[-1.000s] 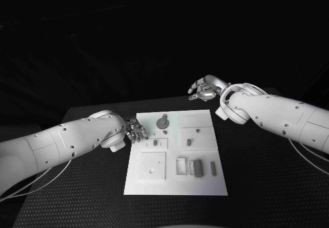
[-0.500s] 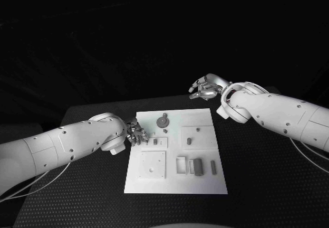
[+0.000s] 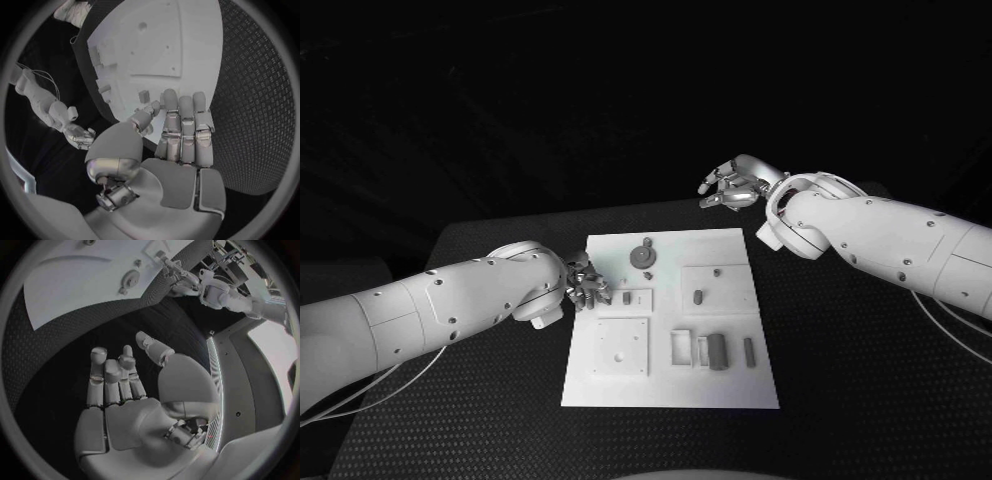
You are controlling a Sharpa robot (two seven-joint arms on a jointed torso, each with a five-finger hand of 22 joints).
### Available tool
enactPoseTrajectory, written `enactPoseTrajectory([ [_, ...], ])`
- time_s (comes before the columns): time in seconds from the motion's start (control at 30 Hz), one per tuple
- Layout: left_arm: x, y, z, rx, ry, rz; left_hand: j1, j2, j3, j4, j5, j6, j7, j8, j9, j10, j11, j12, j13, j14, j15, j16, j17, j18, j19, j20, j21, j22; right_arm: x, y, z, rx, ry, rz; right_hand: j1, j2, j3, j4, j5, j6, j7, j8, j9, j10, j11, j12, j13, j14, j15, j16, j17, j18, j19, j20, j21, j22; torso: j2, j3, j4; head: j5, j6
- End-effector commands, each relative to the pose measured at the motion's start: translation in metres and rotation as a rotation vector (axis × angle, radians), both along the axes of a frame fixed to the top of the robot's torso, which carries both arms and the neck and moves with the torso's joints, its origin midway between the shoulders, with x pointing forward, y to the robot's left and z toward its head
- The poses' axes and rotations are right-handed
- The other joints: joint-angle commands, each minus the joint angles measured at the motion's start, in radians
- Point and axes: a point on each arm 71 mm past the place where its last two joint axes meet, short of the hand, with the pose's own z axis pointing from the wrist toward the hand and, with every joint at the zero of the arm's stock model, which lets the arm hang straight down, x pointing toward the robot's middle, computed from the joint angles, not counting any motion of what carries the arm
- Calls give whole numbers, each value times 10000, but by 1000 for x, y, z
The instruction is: Assemble the parts on the task board
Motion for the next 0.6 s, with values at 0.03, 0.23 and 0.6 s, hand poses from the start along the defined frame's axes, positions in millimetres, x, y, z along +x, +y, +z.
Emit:
enactPoseTrajectory([
  [0.03,-2,-1,-4,177,11,-130,96,14,80,-4,25,473,-436,55,-21,34,-59,49,17,44,-1,41,15,-34,47,1,46,98,0,1,0,-14,41,100,-31,85,-46,-17,-16,111,165,-45,15,-88,0,71,-19,20,-42,33,-18,102,-2,40,-26,97,6,3,-6,-7,-2],
  [0.23,-1,-1,-4,175,-25,-106,95,10,81,-3,27,473,-436,53,-17,35,-59,49,22,46,-2,40,16,-34,49,0,44,104,0,1,0,-14,42,99,-31,85,-46,-17,-17,111,165,-46,15,-88,0,73,-22,20,-42,34,-19,102,-2,40,-26,97,3,2,0,-17,1],
  [0.6,-3,-2,-4,-19,24,-105,108,5,93,-9,32,482,-441,53,-6,43,-64,50,34,59,-7,40,23,-31,59,-6,42,118,0,1,0,-14,40,101,-33,85,-47,-15,-17,111,165,-47,16,-89,0,77,-28,20,-42,35,-21,102,0,40,-27,98,3,3,-3,-26,-14],
])
